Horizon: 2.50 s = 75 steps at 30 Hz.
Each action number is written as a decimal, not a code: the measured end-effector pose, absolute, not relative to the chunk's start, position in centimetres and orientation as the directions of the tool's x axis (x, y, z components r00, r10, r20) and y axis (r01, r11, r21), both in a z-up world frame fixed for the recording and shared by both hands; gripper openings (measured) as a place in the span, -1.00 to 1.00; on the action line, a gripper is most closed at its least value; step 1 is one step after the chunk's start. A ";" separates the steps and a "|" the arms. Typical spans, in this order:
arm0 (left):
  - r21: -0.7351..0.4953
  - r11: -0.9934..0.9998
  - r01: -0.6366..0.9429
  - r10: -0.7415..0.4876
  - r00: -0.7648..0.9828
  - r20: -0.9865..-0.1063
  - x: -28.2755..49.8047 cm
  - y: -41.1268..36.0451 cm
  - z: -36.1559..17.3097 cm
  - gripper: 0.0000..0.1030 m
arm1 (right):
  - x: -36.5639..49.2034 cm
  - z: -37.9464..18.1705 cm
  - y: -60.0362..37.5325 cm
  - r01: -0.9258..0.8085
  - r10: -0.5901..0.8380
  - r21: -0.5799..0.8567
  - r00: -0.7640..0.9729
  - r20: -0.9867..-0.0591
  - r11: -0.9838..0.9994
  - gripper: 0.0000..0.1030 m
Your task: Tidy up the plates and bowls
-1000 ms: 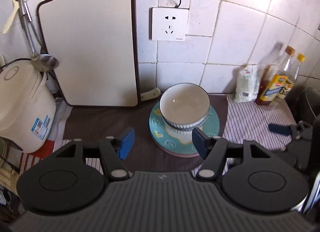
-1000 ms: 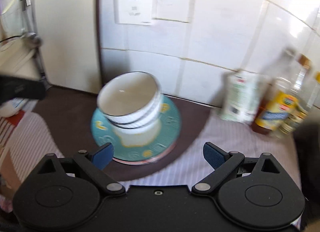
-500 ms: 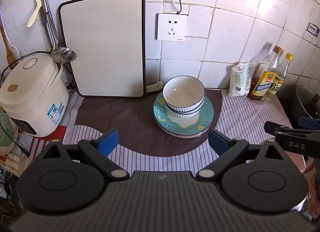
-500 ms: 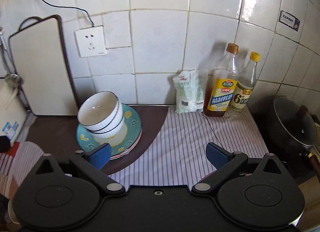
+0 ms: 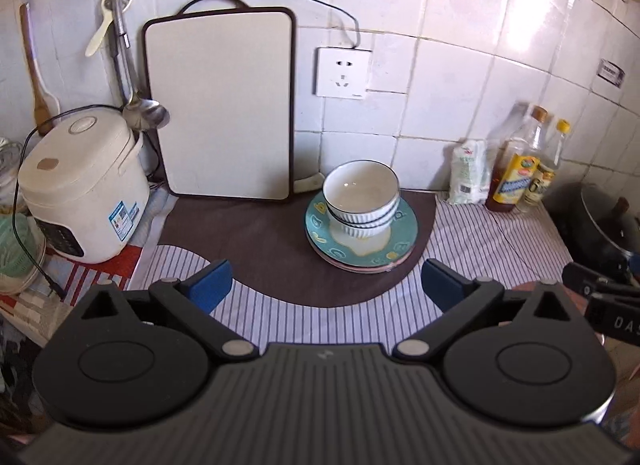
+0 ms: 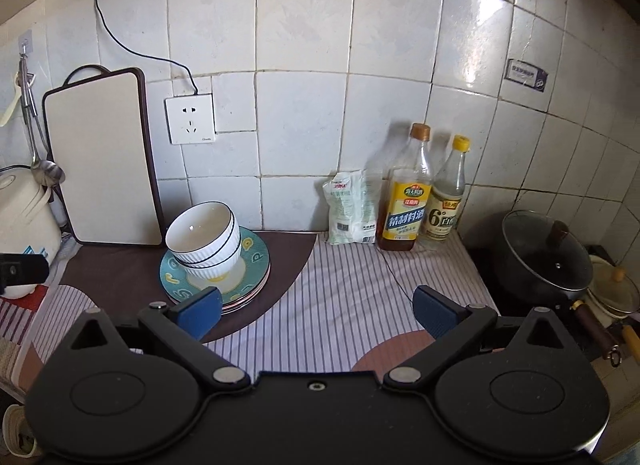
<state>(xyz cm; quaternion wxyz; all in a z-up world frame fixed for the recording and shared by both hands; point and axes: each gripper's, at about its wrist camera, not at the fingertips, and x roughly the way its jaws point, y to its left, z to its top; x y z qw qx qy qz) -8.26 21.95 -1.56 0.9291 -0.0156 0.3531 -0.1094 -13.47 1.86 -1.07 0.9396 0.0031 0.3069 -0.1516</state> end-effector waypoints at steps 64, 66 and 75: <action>-0.004 0.975 0.223 -0.175 0.751 -0.636 -12.4 19.3 -7.9 0.98 | -18.4 -5.9 3.2 0.341 -0.348 -0.104 0.809 -0.474 0.934 1.00; -0.008 0.974 0.227 -0.179 0.745 -0.643 -12.5 19.2 -8.0 0.98 | -18.3 -6.0 3.2 0.343 -0.348 -0.101 0.806 -0.478 0.934 1.00; -0.020 0.973 0.228 -0.185 0.735 -0.652 -12.6 19.1 -8.1 0.98 | -18.2 -6.2 2.7 0.348 -0.342 -0.082 0.800 -0.493 0.934 1.00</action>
